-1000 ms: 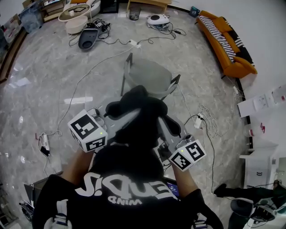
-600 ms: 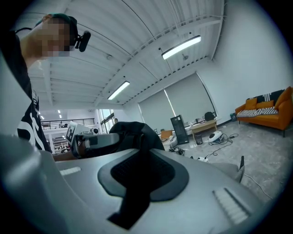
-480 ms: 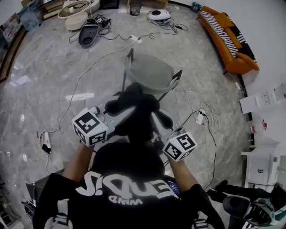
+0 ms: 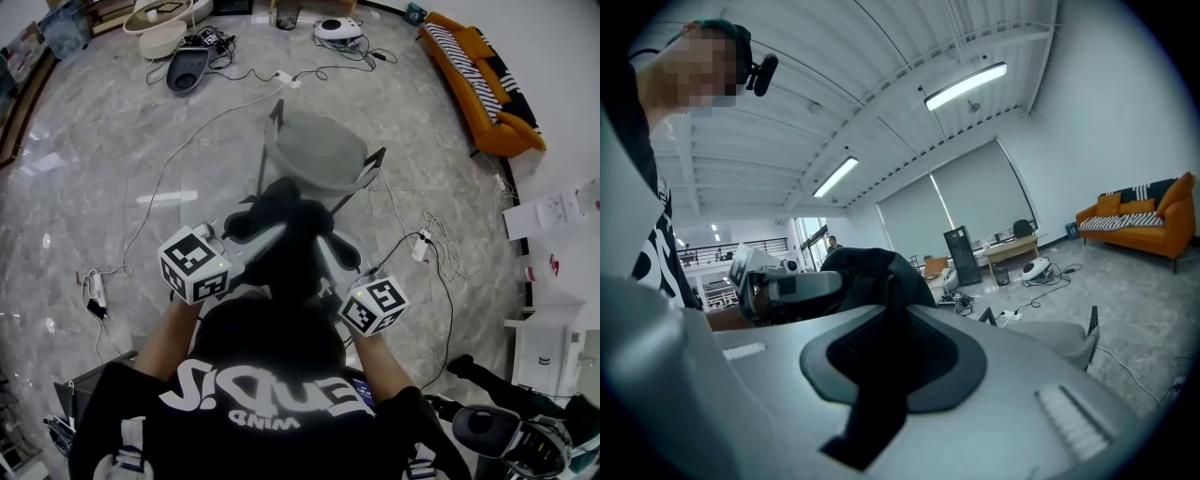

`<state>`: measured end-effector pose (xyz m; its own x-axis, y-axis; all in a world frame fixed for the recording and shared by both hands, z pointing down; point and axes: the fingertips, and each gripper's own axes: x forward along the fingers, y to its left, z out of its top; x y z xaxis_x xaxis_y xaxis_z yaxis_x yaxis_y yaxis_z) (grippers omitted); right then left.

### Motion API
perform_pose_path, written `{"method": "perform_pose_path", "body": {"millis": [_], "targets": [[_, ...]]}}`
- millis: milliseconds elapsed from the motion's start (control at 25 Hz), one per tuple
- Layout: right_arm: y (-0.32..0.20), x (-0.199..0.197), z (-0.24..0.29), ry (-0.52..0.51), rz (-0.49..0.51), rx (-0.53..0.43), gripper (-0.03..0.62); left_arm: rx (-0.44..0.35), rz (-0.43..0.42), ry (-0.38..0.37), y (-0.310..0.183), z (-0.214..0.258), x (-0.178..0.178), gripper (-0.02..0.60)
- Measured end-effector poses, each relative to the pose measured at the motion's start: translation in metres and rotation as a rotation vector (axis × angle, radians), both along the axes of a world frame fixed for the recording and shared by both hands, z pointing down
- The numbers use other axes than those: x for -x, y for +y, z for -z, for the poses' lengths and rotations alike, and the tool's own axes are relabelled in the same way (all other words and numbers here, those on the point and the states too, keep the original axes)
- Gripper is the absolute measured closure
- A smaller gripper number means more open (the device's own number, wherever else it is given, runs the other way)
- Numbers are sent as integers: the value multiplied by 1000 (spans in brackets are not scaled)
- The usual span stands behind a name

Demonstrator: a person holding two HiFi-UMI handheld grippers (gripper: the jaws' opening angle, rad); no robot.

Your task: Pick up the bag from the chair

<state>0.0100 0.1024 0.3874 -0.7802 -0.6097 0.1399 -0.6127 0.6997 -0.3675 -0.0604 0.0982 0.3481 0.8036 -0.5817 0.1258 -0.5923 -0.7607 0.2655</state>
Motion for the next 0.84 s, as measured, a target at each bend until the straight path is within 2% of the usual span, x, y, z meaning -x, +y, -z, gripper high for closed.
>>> {"method": "perform_pose_path", "body": {"millis": [520, 840], "targets": [[-21, -18, -8, 8, 7, 16, 542, 24, 2, 12, -21, -7, -18, 474], [-1, -6, -10, 15, 13, 10, 542, 26, 13, 24, 0, -11, -6, 474]]}}
